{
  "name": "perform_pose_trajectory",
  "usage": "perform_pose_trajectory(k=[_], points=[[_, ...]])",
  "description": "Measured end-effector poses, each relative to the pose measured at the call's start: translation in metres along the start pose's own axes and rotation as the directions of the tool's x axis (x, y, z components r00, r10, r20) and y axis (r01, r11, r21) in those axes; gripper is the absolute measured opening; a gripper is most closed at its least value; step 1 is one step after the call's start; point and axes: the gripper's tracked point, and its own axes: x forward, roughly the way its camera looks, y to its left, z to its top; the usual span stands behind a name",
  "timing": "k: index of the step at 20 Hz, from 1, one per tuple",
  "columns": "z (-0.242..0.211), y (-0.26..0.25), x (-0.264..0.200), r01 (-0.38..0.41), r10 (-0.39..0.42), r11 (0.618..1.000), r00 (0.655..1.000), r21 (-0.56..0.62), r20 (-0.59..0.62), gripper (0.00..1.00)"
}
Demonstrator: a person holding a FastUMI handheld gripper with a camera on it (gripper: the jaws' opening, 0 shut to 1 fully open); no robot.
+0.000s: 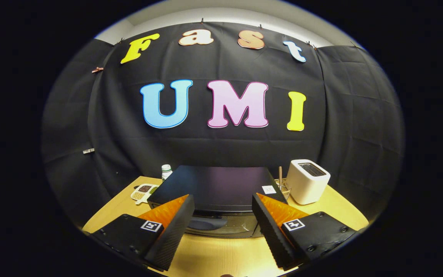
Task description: Open the toaster oven, put the food inside, and close the toaster oven door.
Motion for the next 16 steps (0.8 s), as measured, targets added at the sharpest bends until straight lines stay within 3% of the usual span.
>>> perform_pose_trajectory(k=[8, 16], points=[[-0.054, 0.023, 0.045, 0.023, -0.025, 1.000, 0.994, -0.019, -0.109, 0.98], [-0.081, 0.032, 0.064, 0.035, -0.035, 0.999, 0.987, -0.002, -0.157, 0.98]])
